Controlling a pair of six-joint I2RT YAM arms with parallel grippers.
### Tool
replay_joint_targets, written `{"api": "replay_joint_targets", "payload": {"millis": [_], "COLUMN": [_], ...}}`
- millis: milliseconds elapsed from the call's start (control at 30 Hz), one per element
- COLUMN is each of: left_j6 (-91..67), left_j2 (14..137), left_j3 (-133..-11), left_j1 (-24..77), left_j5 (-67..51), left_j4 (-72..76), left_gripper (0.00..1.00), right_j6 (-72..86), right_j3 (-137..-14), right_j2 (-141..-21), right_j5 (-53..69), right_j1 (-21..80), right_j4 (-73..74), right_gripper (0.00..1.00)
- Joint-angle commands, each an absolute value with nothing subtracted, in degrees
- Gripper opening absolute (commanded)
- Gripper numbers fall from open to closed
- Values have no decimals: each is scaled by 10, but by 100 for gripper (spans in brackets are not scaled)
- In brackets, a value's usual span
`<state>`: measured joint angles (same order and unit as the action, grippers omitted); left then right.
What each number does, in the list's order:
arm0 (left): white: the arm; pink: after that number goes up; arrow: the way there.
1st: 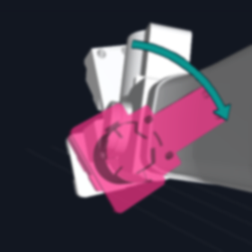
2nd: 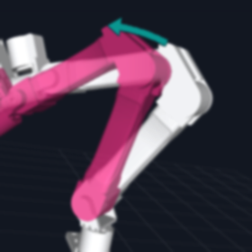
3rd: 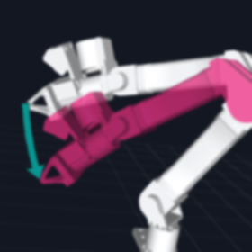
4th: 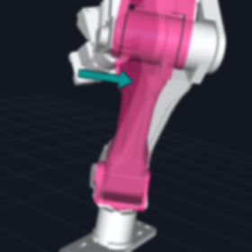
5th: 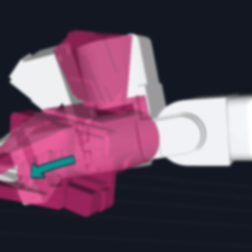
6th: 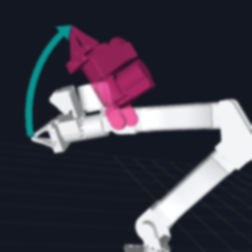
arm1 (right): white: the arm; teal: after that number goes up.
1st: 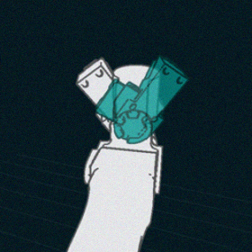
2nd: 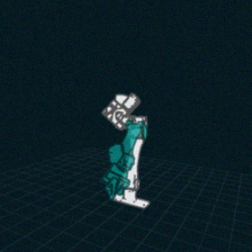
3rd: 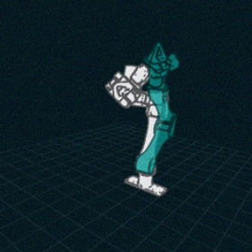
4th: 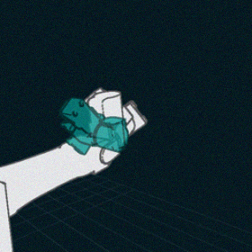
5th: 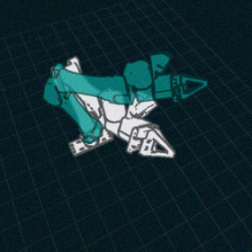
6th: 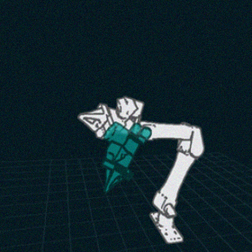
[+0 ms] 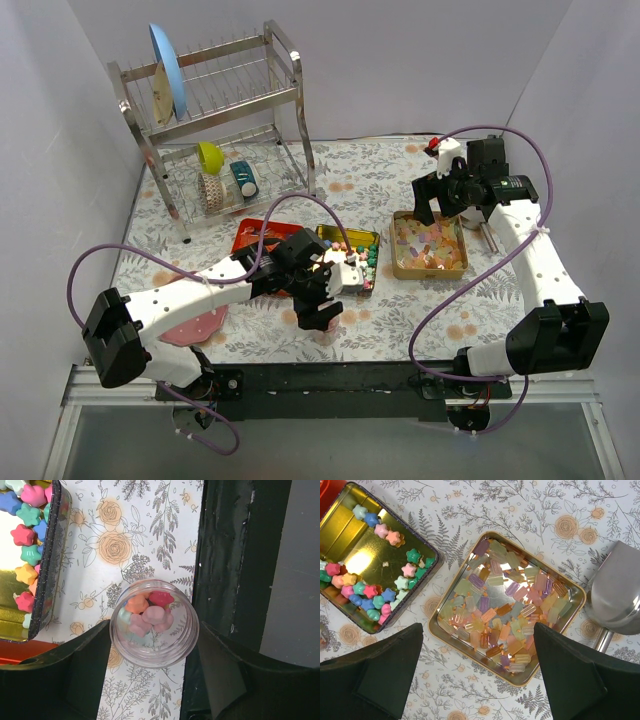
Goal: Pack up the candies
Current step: Close the bottle lid on the packing bottle, then pick up the packing bottle from the center of the board.
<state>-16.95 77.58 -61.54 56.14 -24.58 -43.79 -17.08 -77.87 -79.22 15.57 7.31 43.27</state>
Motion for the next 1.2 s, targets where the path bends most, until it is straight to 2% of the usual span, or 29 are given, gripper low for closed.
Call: {"api": "replay_joint_targets", "payload": {"millis": [0,133,267,333,500,700,867,1033,1167], "left_j6": [-172,-178,-188,-187,-214,-286,-365,-375,-394], "left_j2": [774,774,760,739,672,598,537,475,490], "left_j3": [-606,-611,-612,-600,-551,-474,-415,-306,-266], "left_j1": [567,567,567,566,563,540,538,539,540], "left_j5": [-235,-229,-206,-197,-157,-167,-175,-187,-184], "left_j4": [-425,-418,-423,-425,-415,-361,-242,-112,-56], "left_gripper": [66,82,95,98,98,98,98,98,98], "right_j6": [-169,-170,-171,-171,-173,-183,-212,-219,-225], "right_j3": [-771,-766,-766,-767,-770,-796,-831,-871,-908], "right_j2": [-775,-773,-773,-773,-775,-787,-808,-832,-857], "right_j5": [169,168,168,168,168,166,167,163,160], "right_j1": [74,75,75,75,75,75,75,75,75], "right_j4": [412,412,414,414,421,435,465,491,521], "right_gripper": [98,98,98,98,98,98,98,98,98]}}
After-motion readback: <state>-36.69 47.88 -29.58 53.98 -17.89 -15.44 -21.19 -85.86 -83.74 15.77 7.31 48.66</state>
